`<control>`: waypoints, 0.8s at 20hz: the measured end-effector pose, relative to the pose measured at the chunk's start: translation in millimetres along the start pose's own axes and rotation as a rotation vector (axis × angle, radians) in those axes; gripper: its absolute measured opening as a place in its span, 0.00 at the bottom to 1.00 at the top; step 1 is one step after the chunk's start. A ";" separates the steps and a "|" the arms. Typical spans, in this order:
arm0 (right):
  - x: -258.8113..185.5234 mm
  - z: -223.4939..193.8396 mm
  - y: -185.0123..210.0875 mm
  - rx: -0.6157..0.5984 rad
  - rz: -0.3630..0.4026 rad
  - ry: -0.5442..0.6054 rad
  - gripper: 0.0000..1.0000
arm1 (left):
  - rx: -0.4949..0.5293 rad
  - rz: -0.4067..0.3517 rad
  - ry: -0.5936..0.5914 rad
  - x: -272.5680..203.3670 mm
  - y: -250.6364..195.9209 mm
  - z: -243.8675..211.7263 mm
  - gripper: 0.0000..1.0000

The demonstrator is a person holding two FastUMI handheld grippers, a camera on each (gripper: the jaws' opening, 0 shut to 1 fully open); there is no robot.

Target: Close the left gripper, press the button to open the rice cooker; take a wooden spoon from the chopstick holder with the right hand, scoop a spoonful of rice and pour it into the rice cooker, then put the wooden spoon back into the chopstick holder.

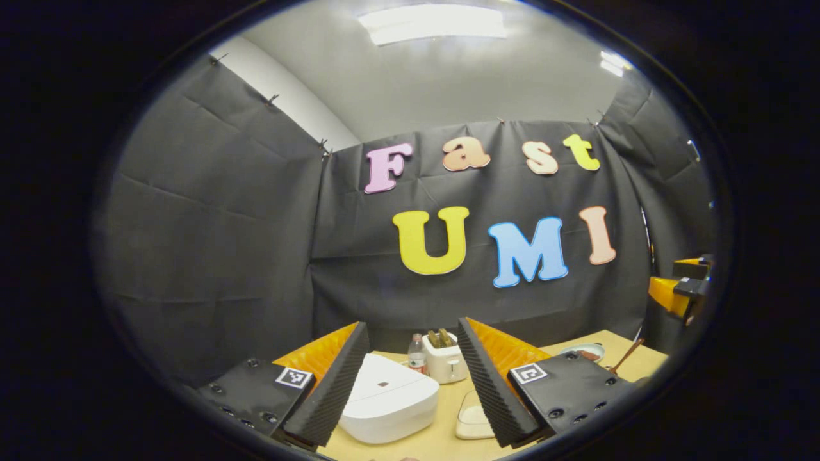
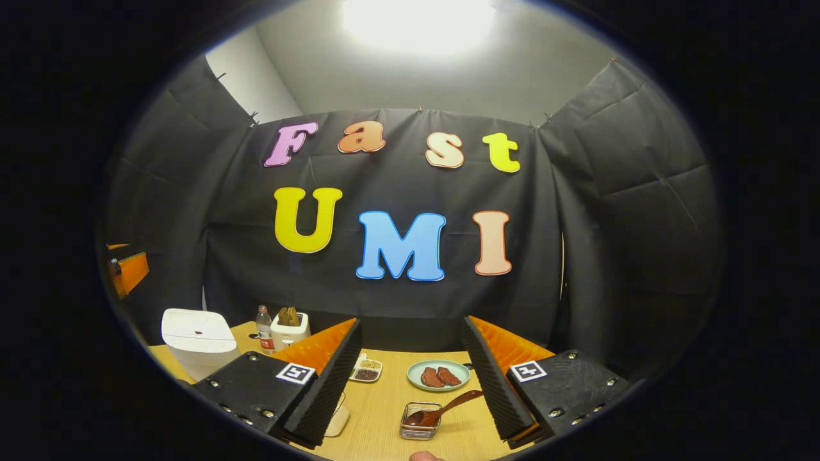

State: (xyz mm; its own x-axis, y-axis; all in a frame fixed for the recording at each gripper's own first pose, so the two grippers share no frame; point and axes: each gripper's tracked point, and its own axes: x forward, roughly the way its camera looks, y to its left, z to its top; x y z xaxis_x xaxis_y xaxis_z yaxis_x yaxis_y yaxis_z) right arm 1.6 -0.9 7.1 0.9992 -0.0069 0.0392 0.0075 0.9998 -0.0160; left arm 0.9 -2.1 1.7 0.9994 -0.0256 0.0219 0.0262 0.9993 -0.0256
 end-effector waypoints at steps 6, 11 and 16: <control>-2.1 -2.8 -4.1 0.003 -0.017 0.001 0.95 | 0.010 -0.010 0.020 2.0 0.4 -6.5 0.96; -2.9 3.7 -5.7 0.004 -0.027 -0.010 0.95 | 0.024 -0.009 0.018 2.5 6.0 -5.7 0.90; -6.3 -0.6 -3.8 -0.004 -0.031 -0.001 0.95 | 0.041 -0.032 0.015 17.1 7.3 -2.7 0.51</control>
State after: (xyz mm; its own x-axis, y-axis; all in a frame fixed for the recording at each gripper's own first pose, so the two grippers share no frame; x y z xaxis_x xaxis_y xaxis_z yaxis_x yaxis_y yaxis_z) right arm -4.7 -4.7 6.3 0.9985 -0.0374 0.0406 0.0382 0.9991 -0.0190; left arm 18.3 4.7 -0.9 0.9983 -0.0577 0.0069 0.0576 0.9982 0.0158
